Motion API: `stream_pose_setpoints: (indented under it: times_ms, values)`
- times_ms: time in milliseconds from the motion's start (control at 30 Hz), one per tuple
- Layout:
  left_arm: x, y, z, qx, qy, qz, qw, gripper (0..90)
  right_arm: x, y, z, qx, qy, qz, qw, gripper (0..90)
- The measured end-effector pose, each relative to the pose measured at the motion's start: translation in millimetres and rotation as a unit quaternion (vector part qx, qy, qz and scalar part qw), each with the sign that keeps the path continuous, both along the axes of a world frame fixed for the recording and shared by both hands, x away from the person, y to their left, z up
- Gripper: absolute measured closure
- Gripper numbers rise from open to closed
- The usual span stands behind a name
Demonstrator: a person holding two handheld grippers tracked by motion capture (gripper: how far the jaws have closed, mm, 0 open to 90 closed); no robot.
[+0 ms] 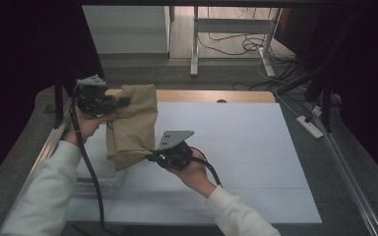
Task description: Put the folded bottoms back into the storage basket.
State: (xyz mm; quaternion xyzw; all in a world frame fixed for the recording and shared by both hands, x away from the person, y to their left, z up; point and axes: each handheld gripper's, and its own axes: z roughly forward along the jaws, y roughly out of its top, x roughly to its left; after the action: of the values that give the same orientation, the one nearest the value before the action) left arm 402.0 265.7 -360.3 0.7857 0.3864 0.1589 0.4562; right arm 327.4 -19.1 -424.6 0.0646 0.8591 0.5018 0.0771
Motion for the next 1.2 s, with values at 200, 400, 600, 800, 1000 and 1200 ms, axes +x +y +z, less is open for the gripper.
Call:
stream_pose_setpoints:
  times_ms: [200,400,600,800,1000,1200]
  values:
    - [-2.1,9.2,0.4,0.000,-0.001,0.009,1.0000,76.1,0.6,9.4,1.2,0.002,0.001,0.003,1.0000,84.8]
    - [-2.7,18.8,0.7,0.001,-0.001,0.016,0.9999,76.0,2.5,21.1,1.2,0.000,0.004,0.009,1.0000,84.9]
    - [-2.8,29.8,-0.4,0.001,0.001,0.020,0.9998,76.1,2.6,35.8,1.8,-0.001,0.006,0.017,0.9998,84.9]
    - [-3.3,44.1,-2.0,0.001,0.003,0.027,0.9996,76.0,3.2,51.5,-0.6,-0.002,0.009,0.022,0.9997,84.9]
    - [-2.1,59.6,-5.9,0.002,0.009,0.034,0.9994,76.0,5.2,67.7,-5.2,-0.006,0.014,0.027,0.9995,84.9]
    - [3.1,75.2,-13.5,0.002,0.019,0.044,0.9989,76.0,8.9,83.8,-9.3,-0.008,0.018,0.027,0.9994,84.8]
